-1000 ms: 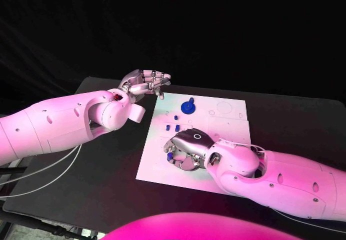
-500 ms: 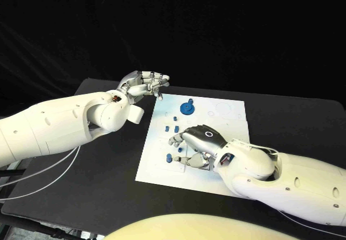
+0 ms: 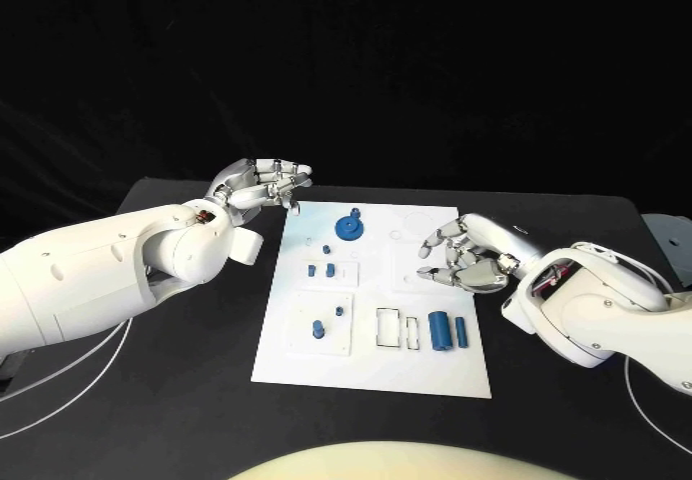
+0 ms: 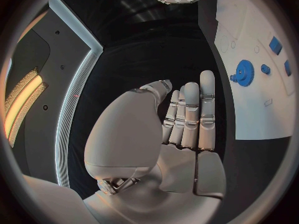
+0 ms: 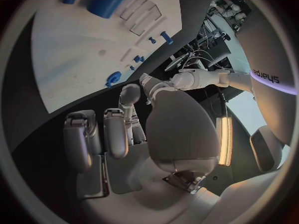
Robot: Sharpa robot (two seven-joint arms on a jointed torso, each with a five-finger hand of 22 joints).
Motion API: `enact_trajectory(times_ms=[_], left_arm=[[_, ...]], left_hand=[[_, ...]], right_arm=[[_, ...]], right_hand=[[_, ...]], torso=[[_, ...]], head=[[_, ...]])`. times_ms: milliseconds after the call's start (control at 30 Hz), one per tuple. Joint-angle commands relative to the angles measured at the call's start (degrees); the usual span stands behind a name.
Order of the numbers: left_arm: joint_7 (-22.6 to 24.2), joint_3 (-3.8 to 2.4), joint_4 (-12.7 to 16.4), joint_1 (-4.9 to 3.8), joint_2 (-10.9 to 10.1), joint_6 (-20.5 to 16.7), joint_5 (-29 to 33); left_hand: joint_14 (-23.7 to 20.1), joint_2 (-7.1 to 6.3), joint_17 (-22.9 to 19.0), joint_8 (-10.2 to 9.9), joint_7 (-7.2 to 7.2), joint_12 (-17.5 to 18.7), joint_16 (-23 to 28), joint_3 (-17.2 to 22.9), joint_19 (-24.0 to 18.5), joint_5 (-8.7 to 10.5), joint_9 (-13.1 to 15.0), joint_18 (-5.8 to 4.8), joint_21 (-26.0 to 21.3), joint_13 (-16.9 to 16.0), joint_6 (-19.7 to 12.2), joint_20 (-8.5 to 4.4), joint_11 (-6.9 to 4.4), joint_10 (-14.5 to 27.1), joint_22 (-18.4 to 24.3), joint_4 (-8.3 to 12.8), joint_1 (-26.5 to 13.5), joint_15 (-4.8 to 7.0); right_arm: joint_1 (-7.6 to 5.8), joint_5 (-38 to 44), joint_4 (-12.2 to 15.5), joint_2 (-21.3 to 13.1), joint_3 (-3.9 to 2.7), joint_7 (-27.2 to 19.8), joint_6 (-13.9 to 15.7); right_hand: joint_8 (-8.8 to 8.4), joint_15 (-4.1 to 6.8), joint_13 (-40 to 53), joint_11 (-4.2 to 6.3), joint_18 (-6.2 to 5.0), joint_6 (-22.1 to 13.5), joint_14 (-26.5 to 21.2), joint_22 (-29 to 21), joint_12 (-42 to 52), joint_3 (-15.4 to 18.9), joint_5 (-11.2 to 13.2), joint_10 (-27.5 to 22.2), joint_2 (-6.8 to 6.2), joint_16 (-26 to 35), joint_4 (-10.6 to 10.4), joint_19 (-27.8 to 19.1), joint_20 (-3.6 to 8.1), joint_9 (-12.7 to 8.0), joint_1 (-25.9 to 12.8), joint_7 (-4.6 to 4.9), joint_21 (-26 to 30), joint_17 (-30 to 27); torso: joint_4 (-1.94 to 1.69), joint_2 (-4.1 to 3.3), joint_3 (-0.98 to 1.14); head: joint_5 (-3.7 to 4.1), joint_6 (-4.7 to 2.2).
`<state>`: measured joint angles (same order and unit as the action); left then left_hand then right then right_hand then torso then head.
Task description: Assemble the parts on the task board
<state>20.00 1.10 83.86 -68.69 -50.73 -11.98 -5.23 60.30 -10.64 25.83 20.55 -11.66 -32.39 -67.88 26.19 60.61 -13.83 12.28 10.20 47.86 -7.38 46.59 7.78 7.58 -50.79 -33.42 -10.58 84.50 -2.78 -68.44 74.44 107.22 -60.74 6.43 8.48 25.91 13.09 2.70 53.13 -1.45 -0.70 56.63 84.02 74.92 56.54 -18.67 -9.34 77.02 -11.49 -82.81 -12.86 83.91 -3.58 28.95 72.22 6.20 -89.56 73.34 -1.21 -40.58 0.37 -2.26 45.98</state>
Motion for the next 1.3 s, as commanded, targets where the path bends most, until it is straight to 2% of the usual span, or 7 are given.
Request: enact_trajectory(times_ms=[33, 267, 367, 467, 700, 867, 1300], left_arm=[[0.4, 0.07, 0.0, 0.01, 0.2, 1.1, 0.4], [0.4, 0.25, -0.1, 0.18, 0.4, 1.2, 0.5], [0.4, 0.28, -0.2, 0.24, 0.4, 1.3, 0.5], [0.4, 0.29, -0.1, 0.28, 0.3, 1.3, 0.5], [0.3, 0.31, 0.0, 0.32, 0.2, 1.4, 0.5], [0.3, 0.31, 0.0, 0.32, 0.1, 1.4, 0.5], [0.2, 0.31, 0.1, 0.32, -0.1, 1.6, 0.5]], left_hand=[[-0.2, -0.02, 0.0, 0.1, 0.07, -0.3, 0.2, 0.2, 0.3, -0.08, 0.0, 0.40, -0.2, -0.1, -0.3, 0.02, -0.04, 0.4, 0.1, 0.0, -0.6, -0.20], [-0.3, -0.05, -0.1, 0.1, 0.06, -0.4, 0.1, 0.2, 0.3, -0.07, 0.0, 0.40, -0.2, -0.1, -0.3, 0.02, -0.04, 0.4, 0.1, 0.0, -0.6, -0.21], [-0.3, -0.05, -0.1, 0.1, 0.06, -0.4, 0.1, 0.2, 0.3, -0.07, 0.0, 0.40, -0.2, -0.1, -0.3, 0.02, -0.04, 0.4, 0.1, 0.0, -0.6, -0.21], [-0.3, -0.09, -0.1, 0.1, 0.05, -0.4, 0.1, 0.2, 0.3, -0.06, 0.0, 0.39, -0.2, -0.1, -0.3, 0.04, -0.02, 0.4, 0.1, -0.1, -0.8, -0.22], [-0.3, -0.09, -0.1, 0.1, 0.05, -0.4, 0.1, 0.2, 0.3, -0.06, 0.0, 0.39, -0.2, -0.1, -0.3, 0.04, -0.02, 0.4, 0.1, -0.1, -0.8, -0.22], [-0.3, -0.10, -0.1, 0.1, 0.06, -0.5, 0.1, 0.3, 0.3, -0.06, 0.0, 0.39, -0.2, -0.1, -0.3, 0.05, -0.02, 0.4, 0.1, -0.1, -0.9, -0.24], [-0.3, -0.10, -0.1, 0.1, 0.06, -0.5, 0.1, 0.3, 0.3, -0.06, 0.0, 0.39, -0.2, -0.1, -0.3, 0.05, -0.02, 0.4, 0.1, -0.1, -0.9, -0.24]], right_arm=[[0.13, -4.1, 1.5, -2.1, 0.32, 3.9, -5.3], [1.73, 0.6, 4.1, -5.5, 1.07, 10.7, -5.5], [2.75, 2.5, 5.1, -6.0, 1.21, 13.0, -5.9], [3.70, 4.3, 5.9, -6.1, 1.31, 15.0, -6.2], [5.40, 7.1, 6.5, -5.7, 1.48, 18.3, -6.7], [6.32, 8.3, 6.4, -4.8, 1.55, 19.5, -6.8], [7.56, 10.7, 3.9, -1.5, 1.61, 19.9, -6.2]], right_hand=[[1.72, -0.04, 11.9, 0.05, 0.70, -1.0, 3.5, 15.1, 10.7, 1.1, 0.1, 2.0, 0.07, -1.1, -1.7, 6.1, 0.27, 1.7, -0.9, -0.16, -0.4, 1.8], [4.86, 0.05, 23.7, 0.19, 0.70, -1.8, 3.7, 15.1, 21.2, 3.2, 1.2, 5.5, 0.42, -1.9, -3.5, 6.1, 0.29, 4.4, -1.0, -0.33, -0.4, 3.3], [5.76, 0.08, 24.2, 0.21, 0.70, -2.5, 3.8, 15.1, 21.4, 5.7, -1.6, 5.2, 0.48, -2.4, -3.8, 6.1, 0.31, 5.2, -3.5, -0.42, -0.4, 4.1], [6.26, 0.09, 24.6, 0.27, 0.70, -2.8, 4.0, 15.1, 21.7, 7.3, -1.9, 5.3, 0.75, -2.8, -3.9, 6.1, 0.33, 5.6, -5.0, -0.49, -0.4, 5.1], [6.84, 0.16, 24.9, 0.35, 0.70, -3.0, 4.0, 15.1, 21.8, 9.1, -1.8, 5.3, 1.30, -3.0, -3.9, 6.1, 0.37, 6.0, -6.2, -0.61, -0.4, 5.5], [7.07, 0.18, 25.0, 0.39, 0.70, -2.9, 4.0, 15.1, 21.8, 9.8, -1.8, 5.3, 1.55, -3.0, -3.9, 6.1, 0.39, 6.1, -6.6, -0.67, -0.4, 5.4], [7.44, 0.24, 25.1, 0.49, 0.70, -2.8, 4.0, 15.1, 21.8, 10.5, -2.0, 5.3, 2.10, -3.0, -3.9, 6.1, 0.43, 6.3, -6.8, -0.77, -0.4, 5.5]], torso=[[0.24, 0.27, 0.11], [0.42, 0.62, 0.15], [0.48, 0.65, 0.14], [0.55, 0.65, 0.15], [0.26, 0.56, -0.05], [0.36, 0.54, 0.10], [0.37, 0.57, 0.09]], head=[[1.12, -0.01], [1.54, 0.20], [1.67, 0.30], [1.84, 0.39], [2.29, 0.61], [2.20, 0.70], [2.12, 0.58]])
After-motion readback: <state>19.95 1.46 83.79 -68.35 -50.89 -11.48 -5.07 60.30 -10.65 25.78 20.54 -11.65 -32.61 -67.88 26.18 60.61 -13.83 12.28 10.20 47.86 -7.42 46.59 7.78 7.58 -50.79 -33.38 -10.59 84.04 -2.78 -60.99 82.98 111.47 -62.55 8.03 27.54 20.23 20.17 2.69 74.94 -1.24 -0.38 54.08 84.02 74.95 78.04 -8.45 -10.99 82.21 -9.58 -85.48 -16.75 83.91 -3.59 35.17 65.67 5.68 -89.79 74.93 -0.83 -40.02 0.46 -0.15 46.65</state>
